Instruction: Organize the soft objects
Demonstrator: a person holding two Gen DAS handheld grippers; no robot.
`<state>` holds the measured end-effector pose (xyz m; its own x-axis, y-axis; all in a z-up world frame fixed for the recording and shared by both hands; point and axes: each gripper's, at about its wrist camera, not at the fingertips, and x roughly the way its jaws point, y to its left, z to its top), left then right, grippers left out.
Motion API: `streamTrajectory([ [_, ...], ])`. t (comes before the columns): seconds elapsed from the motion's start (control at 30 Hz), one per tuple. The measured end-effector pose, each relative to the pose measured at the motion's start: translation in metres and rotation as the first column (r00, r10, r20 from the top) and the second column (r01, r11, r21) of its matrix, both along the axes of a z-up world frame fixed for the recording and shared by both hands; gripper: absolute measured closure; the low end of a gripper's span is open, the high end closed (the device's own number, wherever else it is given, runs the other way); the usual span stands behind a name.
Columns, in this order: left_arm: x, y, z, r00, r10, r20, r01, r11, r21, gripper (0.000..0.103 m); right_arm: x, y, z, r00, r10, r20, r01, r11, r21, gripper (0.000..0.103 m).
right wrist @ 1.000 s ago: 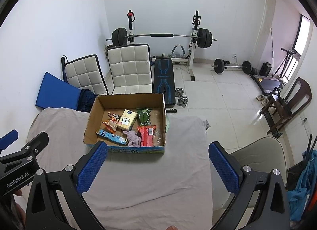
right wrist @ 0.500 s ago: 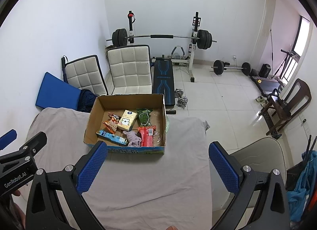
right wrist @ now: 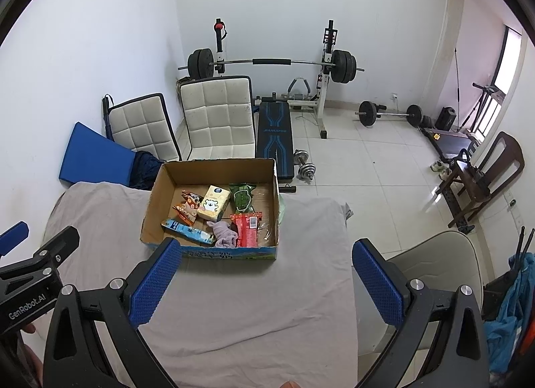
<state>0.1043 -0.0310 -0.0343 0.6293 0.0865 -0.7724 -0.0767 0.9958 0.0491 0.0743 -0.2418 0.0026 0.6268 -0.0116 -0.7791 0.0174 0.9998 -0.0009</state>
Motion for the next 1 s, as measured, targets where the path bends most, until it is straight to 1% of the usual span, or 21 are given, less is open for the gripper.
streamTrajectory([
  [0.4,0.0017,0.0024,-0.0004,1.0,0.0,0.0,0.0,1.0,-0.003,0.0,-0.0062,-0.0008,-0.0006,1.0,0.003,-0.006,-0.003,1.0,0.009,0.0],
  [1.0,0.0014,0.0037,0.0006,1.0,0.001,0.001,-0.001,1.0,-0.006,0.0,-0.0065,-0.0019,0.0063,1.0,0.005,0.004,-0.005,1.0,0.001,0.0],
])
